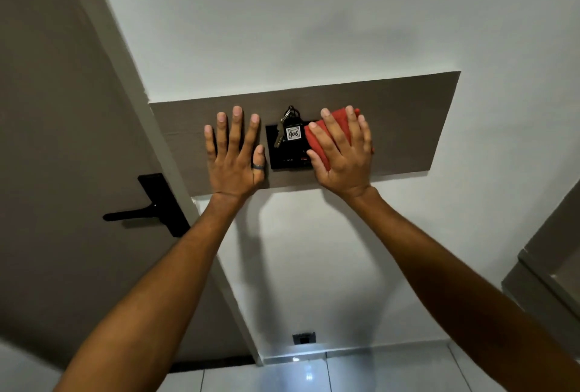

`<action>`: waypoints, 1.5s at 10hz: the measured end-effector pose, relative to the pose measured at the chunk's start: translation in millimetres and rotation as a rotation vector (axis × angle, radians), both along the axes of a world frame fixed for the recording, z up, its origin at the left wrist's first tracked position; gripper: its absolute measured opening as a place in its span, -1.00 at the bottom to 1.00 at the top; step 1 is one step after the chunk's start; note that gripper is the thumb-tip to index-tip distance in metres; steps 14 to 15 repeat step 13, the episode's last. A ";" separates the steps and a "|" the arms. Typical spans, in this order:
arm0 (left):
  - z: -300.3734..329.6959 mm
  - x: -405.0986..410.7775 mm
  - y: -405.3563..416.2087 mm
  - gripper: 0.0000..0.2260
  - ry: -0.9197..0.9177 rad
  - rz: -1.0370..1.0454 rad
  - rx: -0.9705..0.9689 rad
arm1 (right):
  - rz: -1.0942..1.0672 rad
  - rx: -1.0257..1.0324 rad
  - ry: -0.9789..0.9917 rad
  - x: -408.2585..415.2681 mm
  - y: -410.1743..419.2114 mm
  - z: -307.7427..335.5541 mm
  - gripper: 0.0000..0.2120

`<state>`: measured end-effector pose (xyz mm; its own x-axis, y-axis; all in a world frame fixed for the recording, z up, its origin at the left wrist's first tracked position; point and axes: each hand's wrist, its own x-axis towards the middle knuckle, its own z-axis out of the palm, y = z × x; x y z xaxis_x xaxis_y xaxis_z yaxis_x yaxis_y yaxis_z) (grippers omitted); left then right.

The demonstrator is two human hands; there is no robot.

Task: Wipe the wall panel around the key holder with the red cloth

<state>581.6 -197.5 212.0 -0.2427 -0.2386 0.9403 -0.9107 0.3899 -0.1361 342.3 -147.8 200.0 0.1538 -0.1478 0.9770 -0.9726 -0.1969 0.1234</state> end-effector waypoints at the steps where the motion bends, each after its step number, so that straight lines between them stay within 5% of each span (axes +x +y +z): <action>1: -2.8 0.6 17.0 -0.50 -0.013 -0.023 0.135 | -0.052 0.084 0.211 -36.4 18.4 -8.7 -0.45; 2: -20.1 -10.9 48.2 -0.49 0.097 -0.083 0.285 | -0.076 0.335 -0.078 -45.8 51.0 -30.1 -0.39; 4: -110.7 -73.2 127.6 -0.48 -0.096 -0.361 0.441 | 0.843 0.621 -2.030 -42.9 135.8 -59.8 -0.65; 6: -135.8 -172.6 152.3 -0.45 -0.257 -0.480 0.632 | 0.921 0.525 -2.332 -105.9 194.1 -100.2 -0.49; 9: -193.9 -358.1 187.2 -0.46 -0.386 -0.688 0.839 | 0.392 0.469 -2.112 -373.3 300.3 -133.1 -0.50; 10: -205.9 -417.6 186.4 -0.46 -0.429 -0.710 0.855 | 0.040 0.748 -1.492 -463.4 305.4 -154.7 -0.66; 11: -225.4 -471.0 176.5 -0.46 -0.445 -0.713 0.844 | -0.297 1.330 -0.591 -538.7 298.5 -226.2 -0.39; 12: -241.6 -499.4 177.4 -0.44 -0.467 -0.654 0.841 | -0.459 1.554 -0.454 -544.0 301.0 -285.6 -0.14; 15: -253.2 -506.8 185.1 -0.42 -0.406 -0.559 0.859 | -0.527 1.409 -0.590 -537.0 296.2 -312.3 -0.24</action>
